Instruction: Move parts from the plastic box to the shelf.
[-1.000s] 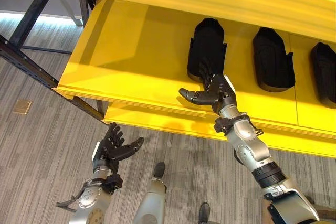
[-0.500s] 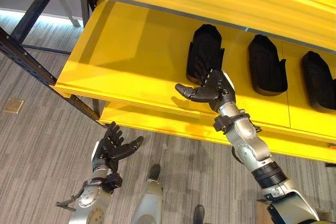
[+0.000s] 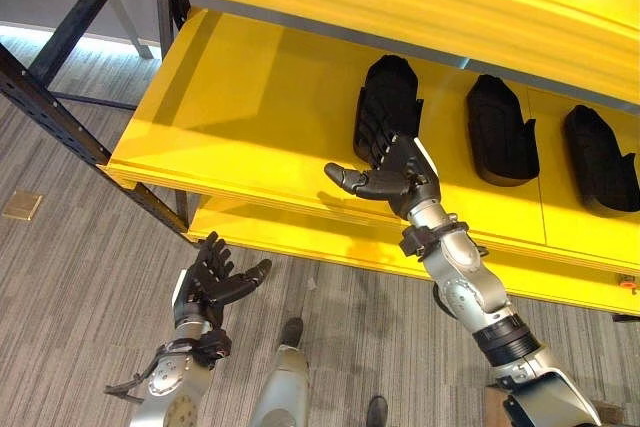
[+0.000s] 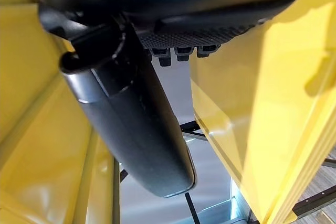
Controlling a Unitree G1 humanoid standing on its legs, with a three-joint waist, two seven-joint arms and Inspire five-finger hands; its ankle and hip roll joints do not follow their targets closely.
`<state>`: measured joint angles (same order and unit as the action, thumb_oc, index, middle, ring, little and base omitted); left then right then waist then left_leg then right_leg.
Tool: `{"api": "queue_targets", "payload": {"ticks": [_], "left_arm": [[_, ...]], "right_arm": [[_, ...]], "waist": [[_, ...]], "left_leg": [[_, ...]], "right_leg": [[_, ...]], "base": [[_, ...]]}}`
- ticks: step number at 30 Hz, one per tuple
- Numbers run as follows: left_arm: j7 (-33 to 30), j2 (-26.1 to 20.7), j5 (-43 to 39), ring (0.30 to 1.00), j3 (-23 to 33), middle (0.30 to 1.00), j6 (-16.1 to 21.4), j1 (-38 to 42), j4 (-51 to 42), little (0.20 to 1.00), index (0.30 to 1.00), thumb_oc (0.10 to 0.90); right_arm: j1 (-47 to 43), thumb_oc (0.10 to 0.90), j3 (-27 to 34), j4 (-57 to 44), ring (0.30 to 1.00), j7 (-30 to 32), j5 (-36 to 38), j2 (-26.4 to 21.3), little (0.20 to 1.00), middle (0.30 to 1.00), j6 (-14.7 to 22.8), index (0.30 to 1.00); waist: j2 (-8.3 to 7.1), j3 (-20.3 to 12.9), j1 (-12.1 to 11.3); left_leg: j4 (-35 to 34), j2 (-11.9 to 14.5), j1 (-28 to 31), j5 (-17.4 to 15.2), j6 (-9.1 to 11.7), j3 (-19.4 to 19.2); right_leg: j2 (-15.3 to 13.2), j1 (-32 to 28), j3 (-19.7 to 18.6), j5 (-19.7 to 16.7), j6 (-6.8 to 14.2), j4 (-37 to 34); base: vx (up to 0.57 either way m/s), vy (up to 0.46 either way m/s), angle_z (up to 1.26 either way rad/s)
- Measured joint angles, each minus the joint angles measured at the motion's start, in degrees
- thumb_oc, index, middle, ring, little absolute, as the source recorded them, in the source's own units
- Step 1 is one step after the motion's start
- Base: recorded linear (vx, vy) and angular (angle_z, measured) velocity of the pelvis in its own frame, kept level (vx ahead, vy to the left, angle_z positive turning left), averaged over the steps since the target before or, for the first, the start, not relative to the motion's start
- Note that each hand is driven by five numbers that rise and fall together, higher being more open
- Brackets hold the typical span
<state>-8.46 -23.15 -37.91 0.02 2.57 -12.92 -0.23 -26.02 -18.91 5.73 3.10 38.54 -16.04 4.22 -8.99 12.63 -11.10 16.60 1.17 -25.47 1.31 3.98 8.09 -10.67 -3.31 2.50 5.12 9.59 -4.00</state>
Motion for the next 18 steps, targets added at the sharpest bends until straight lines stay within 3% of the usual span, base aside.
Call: {"api": "queue_targets", "payload": {"ticks": [5, 11, 18], "left_arm": [[0.0, 0.0, 0.0, 1.000, 1.0, 1.000, -0.1, -1.2, 0.0, 1.000, 1.000, 0.900], [0.4, 0.6, 0.2, 1.000, 2.4, 1.000, -0.5, -3.5, -0.1, 1.000, 1.000, 0.900], [0.5, 4.7, 0.6, 1.000, 4.7, 1.000, -0.8, -7.6, -0.1, 1.000, 1.000, 0.900]], "right_arm": [[7.8, 0.900, 0.8, -6.4, 1.000, -1.9, 0.0, 0.0, 1.000, 1.000, -0.3, 1.000], [18.0, 0.900, 5.9, -10.6, 1.000, -4.0, 0.0, 0.4, 1.000, 1.000, -0.6, 1.000], [30.8, 0.900, 14.3, -12.5, 1.000, -5.1, -0.1, 0.4, 1.000, 1.000, -0.8, 1.000]], "waist": [[0.06, 0.0, 0.7], [0.90, -0.8, 3.8], [3.59, -3.3, 9.3]], "left_leg": [[-0.4, 0.8, 1.7, 0.0, -0.1, -1.7], [-2.1, 1.7, 4.3, 0.3, -0.2, -3.6], [-5.8, 2.5, 7.8, 1.7, -0.5, -6.3]], "right_leg": [[-0.2, -0.2, -1.6, 0.0, 0.0, 0.6], [-0.4, -0.3, -3.9, -0.2, -0.1, 1.2], [-0.9, -0.2, -6.8, -0.5, 0.0, 1.6]], "base": [[-0.02, 0.031, -0.19], [-0.03, 0.023, -0.19], [-0.02, -0.021, -0.20]]}}
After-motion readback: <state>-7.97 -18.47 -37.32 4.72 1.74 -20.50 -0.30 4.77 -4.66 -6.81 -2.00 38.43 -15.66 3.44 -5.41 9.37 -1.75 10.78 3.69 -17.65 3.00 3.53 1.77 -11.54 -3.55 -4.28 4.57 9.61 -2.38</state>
